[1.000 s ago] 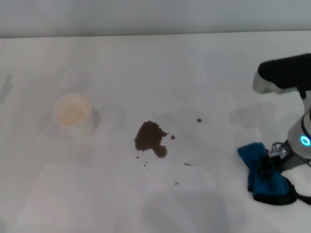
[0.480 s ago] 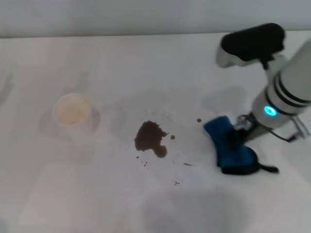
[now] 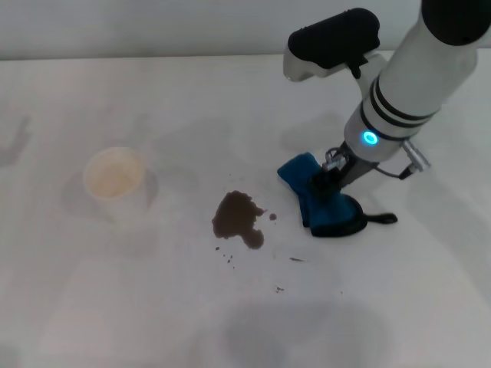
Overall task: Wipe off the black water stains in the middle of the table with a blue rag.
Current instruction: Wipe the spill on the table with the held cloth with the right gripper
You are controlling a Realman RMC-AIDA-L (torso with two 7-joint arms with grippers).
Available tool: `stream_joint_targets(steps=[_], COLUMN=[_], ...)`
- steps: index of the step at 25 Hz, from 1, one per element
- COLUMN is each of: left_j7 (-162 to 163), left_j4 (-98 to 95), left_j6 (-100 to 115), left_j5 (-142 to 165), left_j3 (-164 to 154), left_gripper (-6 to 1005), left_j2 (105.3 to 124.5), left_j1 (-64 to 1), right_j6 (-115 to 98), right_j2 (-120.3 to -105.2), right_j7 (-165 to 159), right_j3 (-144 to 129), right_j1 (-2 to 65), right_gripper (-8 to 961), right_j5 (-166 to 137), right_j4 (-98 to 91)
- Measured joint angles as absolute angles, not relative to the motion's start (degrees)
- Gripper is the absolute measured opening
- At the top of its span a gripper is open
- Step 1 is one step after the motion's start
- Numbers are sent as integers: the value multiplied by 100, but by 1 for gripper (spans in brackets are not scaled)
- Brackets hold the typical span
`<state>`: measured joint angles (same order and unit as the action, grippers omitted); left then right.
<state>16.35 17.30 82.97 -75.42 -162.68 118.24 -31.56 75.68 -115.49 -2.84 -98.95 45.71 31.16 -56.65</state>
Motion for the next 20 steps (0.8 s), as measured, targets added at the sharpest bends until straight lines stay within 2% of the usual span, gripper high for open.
stream_joint_targets(steps=[8, 20], left_j7=[1628, 1626], left_j4=[1688, 1666], left_j6=[8326, 8310], left_j5=[-7614, -7620], left_j3=[-16287, -16285], left_gripper=[892, 891], left_j2=[11867, 11876], left_j1=[-3092, -3160], right_j6=[6872, 6706], right_j2=[-11530, -11618], right_j7=[83, 556], right_j3=[-9649, -9913], right_j1=[5032, 5282], right_gripper=[153, 151], right_j5=[2911, 3487], right_j4=[-4707, -4585])
